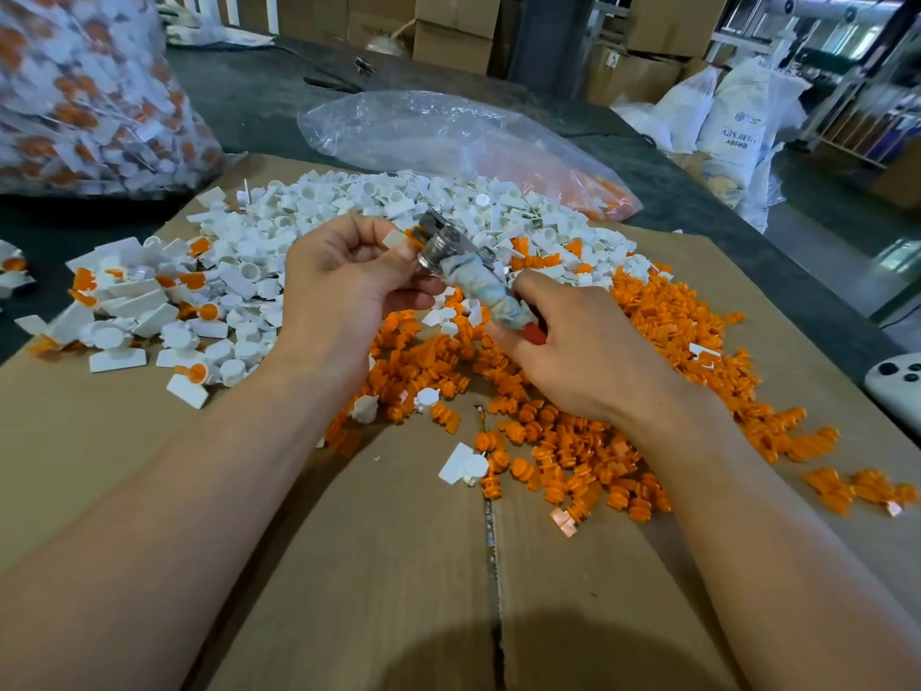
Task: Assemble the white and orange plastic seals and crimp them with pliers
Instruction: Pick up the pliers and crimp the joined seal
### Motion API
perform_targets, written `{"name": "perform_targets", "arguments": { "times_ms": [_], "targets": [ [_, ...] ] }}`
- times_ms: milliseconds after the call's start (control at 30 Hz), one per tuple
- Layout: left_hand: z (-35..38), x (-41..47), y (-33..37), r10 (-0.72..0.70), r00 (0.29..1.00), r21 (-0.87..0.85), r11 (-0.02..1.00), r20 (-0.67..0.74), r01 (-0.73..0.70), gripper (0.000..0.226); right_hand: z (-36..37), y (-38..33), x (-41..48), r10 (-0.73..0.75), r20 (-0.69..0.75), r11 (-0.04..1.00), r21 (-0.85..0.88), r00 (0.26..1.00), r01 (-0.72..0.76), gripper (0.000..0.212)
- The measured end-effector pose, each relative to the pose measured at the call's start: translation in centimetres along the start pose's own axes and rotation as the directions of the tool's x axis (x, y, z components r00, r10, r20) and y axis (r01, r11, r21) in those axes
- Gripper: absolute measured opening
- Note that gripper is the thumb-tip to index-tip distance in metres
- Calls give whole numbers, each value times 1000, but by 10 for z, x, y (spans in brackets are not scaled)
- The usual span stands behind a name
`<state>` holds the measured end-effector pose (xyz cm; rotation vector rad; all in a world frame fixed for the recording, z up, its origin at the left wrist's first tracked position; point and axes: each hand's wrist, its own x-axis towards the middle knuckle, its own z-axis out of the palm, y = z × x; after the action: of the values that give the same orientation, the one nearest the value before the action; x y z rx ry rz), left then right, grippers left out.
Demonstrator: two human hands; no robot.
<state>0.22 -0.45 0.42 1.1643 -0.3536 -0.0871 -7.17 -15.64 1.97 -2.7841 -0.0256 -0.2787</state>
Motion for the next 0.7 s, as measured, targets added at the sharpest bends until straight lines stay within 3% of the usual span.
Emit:
{"name": "perform_targets", "arguments": {
  "times_ms": [233,467,700],
  "targets": [
    [-1,1,0,-15,1000,14,1000,-15,15,26,2,-1,2,6,7,1000,-21,1000,-6,31],
    [-1,0,0,-26,999,2,1000,-30,26,27,6,-1,3,-8,-3,999,-49,1000,8,18],
    [-1,1,1,-18,1000,1,1000,-17,18,25,6,-1,2,-13,-37,999,-53,999,11,29]
  ]
}}
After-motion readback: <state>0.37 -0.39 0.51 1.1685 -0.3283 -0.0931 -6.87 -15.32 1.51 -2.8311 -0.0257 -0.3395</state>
